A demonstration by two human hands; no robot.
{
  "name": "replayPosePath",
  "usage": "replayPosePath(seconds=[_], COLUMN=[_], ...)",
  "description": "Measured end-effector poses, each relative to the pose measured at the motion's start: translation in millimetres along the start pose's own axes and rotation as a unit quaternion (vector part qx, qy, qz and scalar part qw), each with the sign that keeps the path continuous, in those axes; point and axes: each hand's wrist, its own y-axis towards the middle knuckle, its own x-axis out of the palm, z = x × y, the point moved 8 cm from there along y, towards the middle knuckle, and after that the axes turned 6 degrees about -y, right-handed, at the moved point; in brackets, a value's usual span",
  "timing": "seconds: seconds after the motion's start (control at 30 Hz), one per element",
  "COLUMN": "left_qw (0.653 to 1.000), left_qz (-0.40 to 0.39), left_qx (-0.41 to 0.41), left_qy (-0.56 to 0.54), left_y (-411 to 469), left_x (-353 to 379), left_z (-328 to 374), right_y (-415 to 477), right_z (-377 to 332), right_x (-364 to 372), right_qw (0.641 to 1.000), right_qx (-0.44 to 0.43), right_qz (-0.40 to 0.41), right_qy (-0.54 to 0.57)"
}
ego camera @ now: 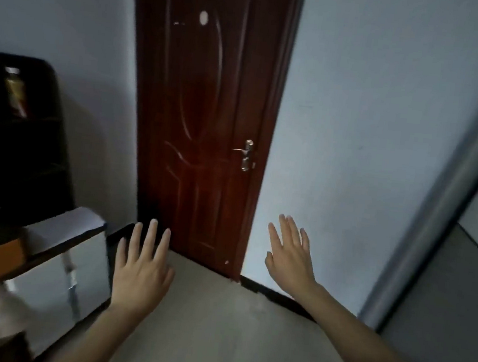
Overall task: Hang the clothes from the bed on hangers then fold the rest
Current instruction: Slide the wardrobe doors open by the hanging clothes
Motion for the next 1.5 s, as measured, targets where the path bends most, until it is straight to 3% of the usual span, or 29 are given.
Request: replayPosePath(seconds=[0.17, 0.4, 0.9, 1.17, 1.37, 1.5], left_qw=[0.99, 0.96, 0.858, 0.792, 0.774, 0.748], left_qz=[-0.051, -0.086, -0.143, -0.2, -0.212, -0.232], left_qx=[0.097, 0.213, 0.402, 0.463, 0.488, 0.475], left_qy=[-0.093, -0.161, -0.288, -0.343, -0.344, -0.401], left_y=[101, 168, 348, 344, 359, 382], left_x=[84, 174, 312, 371, 417, 429], left_z=[138, 256, 411, 524, 655, 729], right_y=[10, -7, 6, -21, -36, -21], right_z=[155, 276, 393, 452, 540, 602], right_x=[46, 93, 141, 152, 177, 193], right_qw=[0.99, 0.959, 0.845, 0.789, 0.783, 0.789], right_qx=[0.1, 0.197, 0.365, 0.401, 0.404, 0.402], right_qz=[-0.023, -0.098, -0.171, -0.222, -0.169, -0.156], right_qy=[-0.095, -0.177, -0.353, -0.408, -0.441, -0.438])
